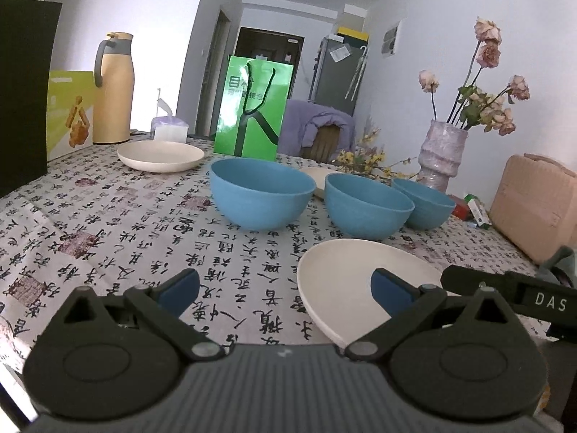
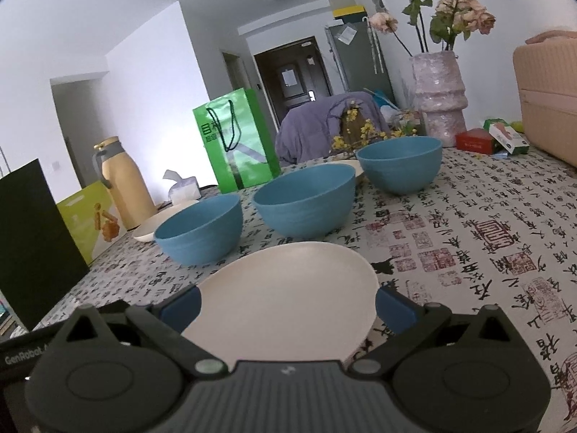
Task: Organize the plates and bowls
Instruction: 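Move both tools past the bowls toward the cream plate by the thermos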
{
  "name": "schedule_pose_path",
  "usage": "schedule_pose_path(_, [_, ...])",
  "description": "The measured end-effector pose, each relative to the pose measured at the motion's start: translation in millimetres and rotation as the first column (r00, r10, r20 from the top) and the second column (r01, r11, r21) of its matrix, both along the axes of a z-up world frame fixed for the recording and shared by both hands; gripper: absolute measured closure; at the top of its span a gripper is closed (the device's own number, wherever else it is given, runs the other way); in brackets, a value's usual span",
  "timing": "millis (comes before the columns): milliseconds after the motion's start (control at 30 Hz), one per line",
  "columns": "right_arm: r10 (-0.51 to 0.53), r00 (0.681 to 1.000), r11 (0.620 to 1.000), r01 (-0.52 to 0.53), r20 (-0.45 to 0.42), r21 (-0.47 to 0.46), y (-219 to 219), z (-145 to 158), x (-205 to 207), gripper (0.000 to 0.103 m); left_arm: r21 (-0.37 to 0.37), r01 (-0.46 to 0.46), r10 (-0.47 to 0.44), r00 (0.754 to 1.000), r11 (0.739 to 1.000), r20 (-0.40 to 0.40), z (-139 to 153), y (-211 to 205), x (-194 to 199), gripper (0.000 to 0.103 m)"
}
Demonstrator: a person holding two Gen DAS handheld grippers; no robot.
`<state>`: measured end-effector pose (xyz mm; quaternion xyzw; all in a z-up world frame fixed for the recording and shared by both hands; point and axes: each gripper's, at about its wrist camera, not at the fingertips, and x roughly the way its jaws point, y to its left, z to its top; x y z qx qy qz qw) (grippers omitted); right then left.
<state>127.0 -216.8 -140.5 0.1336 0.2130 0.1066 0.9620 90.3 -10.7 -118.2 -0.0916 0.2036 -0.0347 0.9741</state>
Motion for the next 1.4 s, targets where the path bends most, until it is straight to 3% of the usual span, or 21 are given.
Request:
schedule_pose_path(400, [0.022,0.999,0.997,-0.020,0.032,-0.079,22,17,20,0.000,-0.025,-0.090,0.090,0.996,0.996,0.023,0,45,4,0.000])
schedule_pose_path(933, [0.032,0.994,0.985,-0.014,0.104,-0.172,64,70,94,0.000,0.018,-0.124,0.122,0.989,0.992,0.089,32,116,60,0.000])
schedule_pose_path(1400, [0.236,0.964,0.957,-0.209,0.121,-0.199,135,120,151,0.000,-0.042,-0.204,0.208,0.969,0.978,0.130,94,175,101,0.000])
